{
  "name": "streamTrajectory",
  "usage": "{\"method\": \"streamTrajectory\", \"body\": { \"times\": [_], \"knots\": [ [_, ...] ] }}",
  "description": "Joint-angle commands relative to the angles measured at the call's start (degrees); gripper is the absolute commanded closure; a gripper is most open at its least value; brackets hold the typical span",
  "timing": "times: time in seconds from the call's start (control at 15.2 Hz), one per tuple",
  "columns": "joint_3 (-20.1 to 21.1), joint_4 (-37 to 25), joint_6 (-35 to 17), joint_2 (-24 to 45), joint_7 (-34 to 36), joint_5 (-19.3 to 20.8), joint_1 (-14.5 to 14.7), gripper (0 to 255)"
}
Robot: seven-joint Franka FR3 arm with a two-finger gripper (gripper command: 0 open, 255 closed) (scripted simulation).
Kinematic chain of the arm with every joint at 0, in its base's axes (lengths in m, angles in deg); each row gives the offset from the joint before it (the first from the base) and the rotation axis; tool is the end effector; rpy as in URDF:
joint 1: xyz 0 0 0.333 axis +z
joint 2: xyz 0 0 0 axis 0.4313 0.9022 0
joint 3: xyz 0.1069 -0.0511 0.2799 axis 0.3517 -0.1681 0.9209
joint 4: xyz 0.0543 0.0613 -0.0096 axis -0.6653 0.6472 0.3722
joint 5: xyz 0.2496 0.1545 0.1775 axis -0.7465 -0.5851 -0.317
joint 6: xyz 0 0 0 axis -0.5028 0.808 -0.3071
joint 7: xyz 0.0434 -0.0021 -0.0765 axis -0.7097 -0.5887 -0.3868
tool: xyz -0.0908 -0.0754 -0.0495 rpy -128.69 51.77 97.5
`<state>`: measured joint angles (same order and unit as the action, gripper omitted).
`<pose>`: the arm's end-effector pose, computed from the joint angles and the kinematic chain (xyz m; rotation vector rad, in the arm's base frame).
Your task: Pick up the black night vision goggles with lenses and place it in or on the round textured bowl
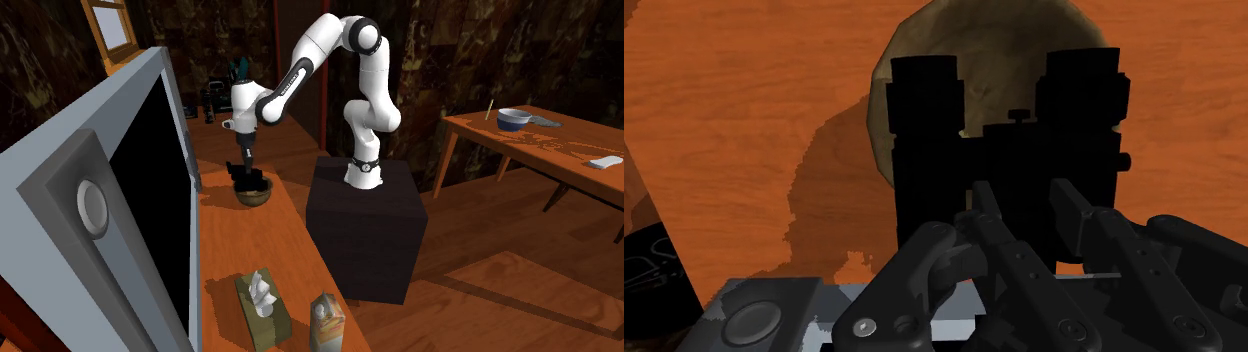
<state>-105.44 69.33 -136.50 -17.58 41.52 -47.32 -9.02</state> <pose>0.1913 -0.4531 0.3226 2.6637 -1.5864 0.1038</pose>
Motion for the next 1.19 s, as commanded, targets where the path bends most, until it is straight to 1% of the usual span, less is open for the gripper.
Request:
{"method": "streamTrajectory", "body": {
  "times": [0.0,0.26,0.33,0.66,0.92,1.12],
  "knots": [
    [0.1,0.3,0.0,0.5,-0.1,-0.2,0.0,255],
    [0.1,0.3,0.0,0.5,-0.1,-0.2,0.0,255],
    [0.1,0.0,0.1,0.9,-0.3,-0.5,-0.1,0],
    [0.1,0.3,0.0,0.5,-0.1,-0.2,0.0,0],
    [-0.6,-1.4,6.9,-5.7,3.7,5.2,0.6,0],
    [-0.5,-1.4,6.9,-5.7,3.7,5.2,0.5,0]
  ]
}}
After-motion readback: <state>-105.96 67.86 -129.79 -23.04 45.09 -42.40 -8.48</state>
